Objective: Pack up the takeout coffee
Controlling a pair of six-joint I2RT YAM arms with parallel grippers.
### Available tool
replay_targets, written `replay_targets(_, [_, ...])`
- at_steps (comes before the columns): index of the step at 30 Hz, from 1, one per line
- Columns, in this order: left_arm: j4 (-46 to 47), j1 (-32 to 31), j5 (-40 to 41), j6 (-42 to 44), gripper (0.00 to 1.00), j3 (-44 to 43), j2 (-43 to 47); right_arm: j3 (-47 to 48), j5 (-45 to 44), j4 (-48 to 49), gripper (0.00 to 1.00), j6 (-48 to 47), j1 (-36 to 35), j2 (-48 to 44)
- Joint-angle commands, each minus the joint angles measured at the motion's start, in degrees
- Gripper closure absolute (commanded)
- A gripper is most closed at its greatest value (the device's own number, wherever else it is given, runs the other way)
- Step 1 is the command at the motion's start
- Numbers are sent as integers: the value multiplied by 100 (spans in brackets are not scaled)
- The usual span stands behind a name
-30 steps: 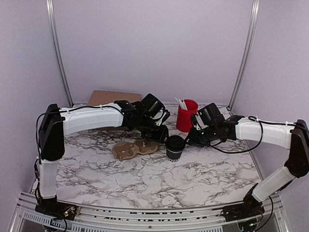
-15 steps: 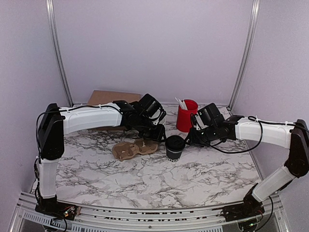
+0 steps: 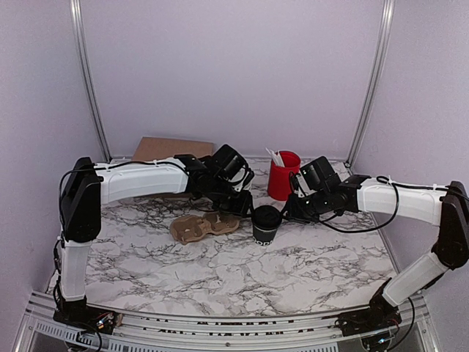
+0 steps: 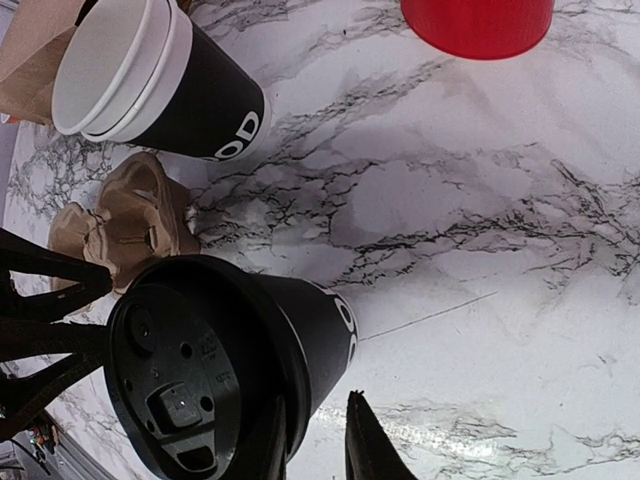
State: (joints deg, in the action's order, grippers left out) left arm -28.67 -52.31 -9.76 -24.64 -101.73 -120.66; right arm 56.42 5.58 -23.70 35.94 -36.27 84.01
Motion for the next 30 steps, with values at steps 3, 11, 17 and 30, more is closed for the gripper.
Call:
replay_targets(3, [26, -68, -122, 14, 60, -135, -331, 60, 39, 41, 79, -108, -94, 63])
replay_targets(11, [15, -68, -107, 33, 60, -388, -642, -330, -14, 204, 79, 33, -196, -30])
replay_targets(17, [-69, -68, -172, 101, 60, -668, -901, -503, -113, 302, 79, 348, -388, -20])
replay_targets(30, [-175, -68, -453, 163, 61, -528, -1097, -1110, -147, 678, 80, 1014, -547, 35])
